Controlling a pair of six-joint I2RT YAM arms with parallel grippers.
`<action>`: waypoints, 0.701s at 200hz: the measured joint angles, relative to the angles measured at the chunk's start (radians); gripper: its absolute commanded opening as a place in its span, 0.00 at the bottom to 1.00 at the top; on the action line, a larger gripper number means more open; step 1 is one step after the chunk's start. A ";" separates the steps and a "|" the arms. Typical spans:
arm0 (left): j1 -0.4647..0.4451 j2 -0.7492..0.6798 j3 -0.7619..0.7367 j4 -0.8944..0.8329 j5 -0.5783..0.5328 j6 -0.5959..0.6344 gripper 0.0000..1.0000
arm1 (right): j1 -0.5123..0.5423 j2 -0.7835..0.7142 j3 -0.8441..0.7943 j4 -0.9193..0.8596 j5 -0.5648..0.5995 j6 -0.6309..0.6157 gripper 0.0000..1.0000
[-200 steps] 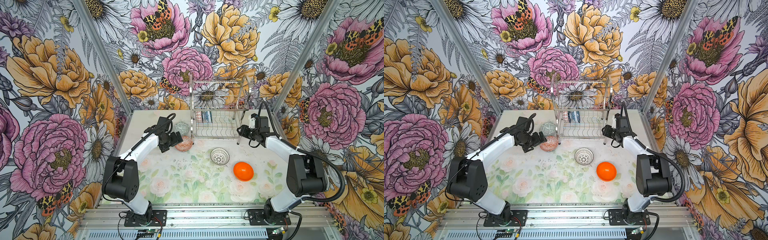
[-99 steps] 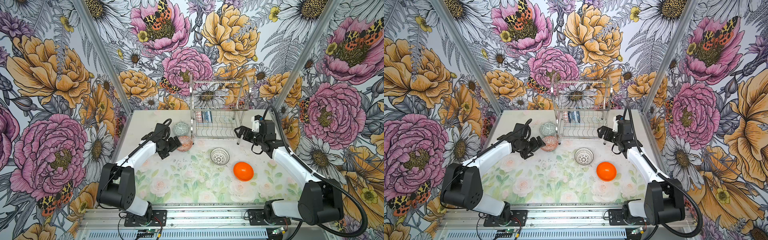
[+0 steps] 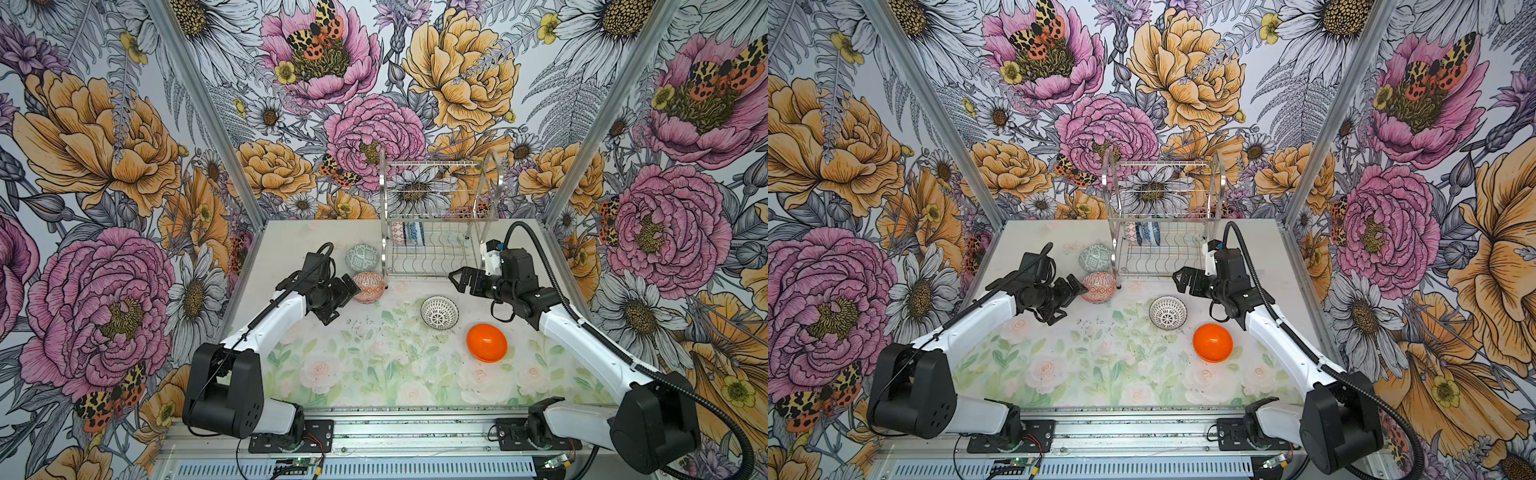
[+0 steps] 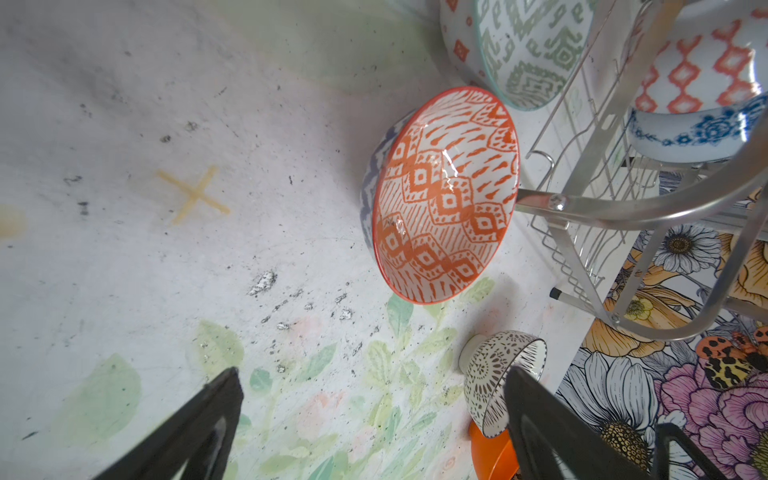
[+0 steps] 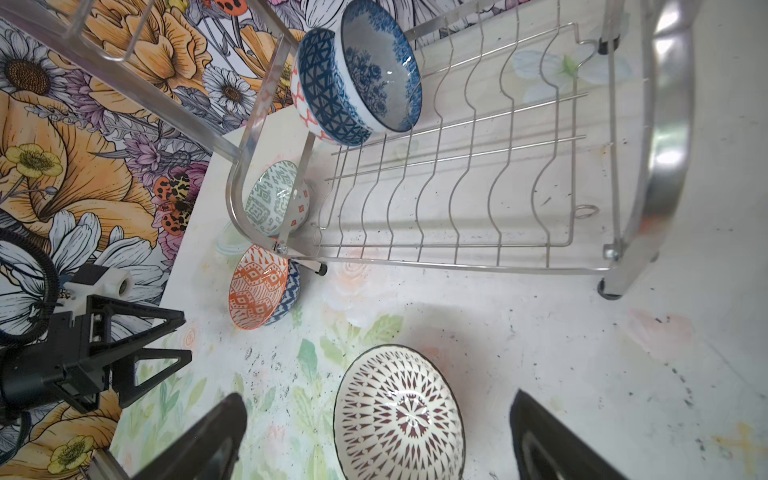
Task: Load the bowls into the dish rack
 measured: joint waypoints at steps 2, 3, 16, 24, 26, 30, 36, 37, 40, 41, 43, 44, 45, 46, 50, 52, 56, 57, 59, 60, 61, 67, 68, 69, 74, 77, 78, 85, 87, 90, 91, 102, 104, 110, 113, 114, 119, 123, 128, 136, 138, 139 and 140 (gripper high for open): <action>0.000 0.004 0.002 -0.002 0.000 0.000 0.96 | 0.003 0.003 0.000 0.000 0.000 0.000 0.99; 0.000 0.008 0.005 -0.002 0.000 0.002 0.95 | 0.005 0.005 0.001 0.000 0.000 0.000 0.99; 0.001 0.055 0.042 -0.013 -0.001 0.021 0.89 | 0.028 0.028 0.010 -0.009 0.000 0.008 0.99; 0.002 0.085 0.068 -0.015 -0.001 0.035 0.85 | 0.042 0.043 0.021 -0.015 0.000 0.010 0.99; 0.002 0.093 0.074 -0.016 -0.001 0.043 0.84 | 0.045 0.047 0.026 -0.016 0.001 0.011 0.99; 0.002 0.111 0.087 -0.014 -0.001 0.046 0.83 | 0.051 0.054 0.034 -0.019 0.003 0.011 0.99; 0.002 0.135 0.104 -0.013 -0.001 0.055 0.81 | 0.061 0.066 0.047 -0.023 0.008 0.012 0.99; 0.002 0.137 0.106 -0.013 -0.001 0.056 0.80 | 0.062 0.067 0.049 -0.023 0.009 0.012 0.99; 0.002 0.149 0.114 -0.013 -0.001 0.066 0.80 | 0.067 0.072 0.056 -0.023 0.011 0.014 0.99; 0.002 0.152 0.116 -0.013 -0.001 0.066 0.79 | 0.068 0.074 0.058 -0.022 0.011 0.014 0.99; 0.002 0.159 0.121 -0.012 -0.001 0.066 0.79 | 0.070 0.079 0.063 -0.022 0.012 0.015 0.99; 0.002 0.162 0.122 -0.013 -0.001 0.068 0.78 | 0.072 0.081 0.067 -0.023 0.012 0.016 0.99; 0.002 0.167 0.126 -0.013 -0.001 0.073 0.78 | 0.073 0.082 0.069 -0.023 0.013 0.017 1.00; 0.002 0.169 0.127 -0.013 -0.001 0.075 0.77 | 0.074 0.085 0.072 -0.023 0.014 0.019 1.00; 0.002 0.184 0.135 -0.013 -0.001 0.077 0.76 | 0.078 0.092 0.080 -0.023 0.018 0.019 0.99; 0.002 0.191 0.139 -0.013 -0.001 0.083 0.74 | 0.081 0.097 0.088 -0.023 0.019 0.023 0.99; 0.002 0.204 0.146 -0.013 -0.001 0.086 0.73 | 0.085 0.105 0.098 -0.023 0.024 0.027 0.99; 0.002 0.206 0.147 -0.013 -0.001 0.088 0.73 | 0.086 0.106 0.100 -0.024 0.026 0.028 0.99; 0.002 0.212 0.150 -0.014 -0.001 0.096 0.72 | 0.089 0.110 0.105 -0.024 0.028 0.031 0.99; 0.002 0.216 0.151 -0.013 -0.001 0.097 0.72 | 0.091 0.113 0.109 -0.024 0.029 0.034 0.99; 0.002 0.218 0.152 -0.013 -0.001 0.098 0.72 | 0.091 0.114 0.111 -0.024 0.030 0.034 0.99; 0.002 0.234 0.161 -0.015 -0.002 0.109 0.70 | 0.102 0.125 0.127 -0.025 0.039 0.038 0.99; 0.002 0.235 0.161 -0.015 -0.002 0.109 0.70 | 0.103 0.127 0.129 -0.025 0.039 0.039 0.99; 0.002 0.239 0.163 -0.016 -0.002 0.109 0.70 | 0.104 0.129 0.130 -0.025 0.040 0.039 0.99; 0.002 0.250 0.169 -0.020 -0.002 0.121 0.68 | 0.112 0.137 0.144 -0.028 0.047 0.042 1.00; 0.002 0.258 0.173 -0.022 -0.002 0.124 0.67 | 0.117 0.146 0.154 -0.030 0.053 0.044 0.99; 0.002 0.260 0.174 -0.023 -0.003 0.126 0.67 | 0.118 0.147 0.157 -0.030 0.054 0.045 0.99; 0.002 0.275 0.184 -0.029 -0.003 0.139 0.65 | 0.129 0.166 0.180 -0.033 0.063 0.047 1.00; 0.003 0.280 0.187 -0.030 -0.003 0.143 0.64 | 0.130 0.169 0.185 -0.034 0.065 0.048 0.99; 0.003 0.285 0.190 -0.032 -0.004 0.143 0.64 | 0.137 0.179 0.196 -0.035 0.068 0.048 1.00; 0.003 0.286 0.190 -0.033 -0.003 0.145 0.64 | 0.138 0.181 0.198 -0.036 0.069 0.048 1.00; 0.006 0.303 0.201 -0.040 -0.004 0.161 0.59 | 0.159 0.204 0.228 -0.040 0.084 0.055 0.99; 0.006 0.305 0.201 -0.041 -0.004 0.165 0.58 | 0.163 0.208 0.232 -0.041 0.085 0.056 0.99; 0.007 0.312 0.206 -0.044 -0.004 0.172 0.55 | 0.175 0.216 0.245 -0.045 0.091 0.058 0.99; 0.007 0.315 0.208 -0.045 -0.004 0.181 0.53 | 0.182 0.220 0.250 -0.048 0.096 0.060 0.99; 0.007 0.316 0.209 -0.045 -0.004 0.179 0.52 | 0.183 0.220 0.251 -0.048 0.096 0.060 0.99; 0.008 0.321 0.212 -0.047 -0.004 0.188 0.47 | 0.193 0.225 0.257 -0.051 0.101 0.060 0.99; 0.008 0.326 0.214 -0.048 -0.004 0.185 0.45 | 0.201 0.227 0.262 -0.053 0.106 0.061 0.99; 0.008 0.330 0.216 -0.049 -0.004 0.193 0.42 | 0.209 0.230 0.266 -0.055 0.109 0.063 0.99; 0.007 0.338 0.217 -0.051 -0.004 0.201 0.41 | 0.222 0.230 0.267 -0.056 0.117 0.063 0.99; 0.007 0.340 0.217 -0.051 -0.004 0.206 0.41 | 0.225 0.230 0.267 -0.058 0.117 0.063 1.00; 0.007 0.340 0.217 -0.051 -0.004 0.209 0.41 | 0.225 0.230 0.267 -0.058 0.118 0.063 1.00; 0.007 0.341 0.217 -0.051 -0.004 0.210 0.41 | 0.227 0.230 0.267 -0.059 0.121 0.063 0.99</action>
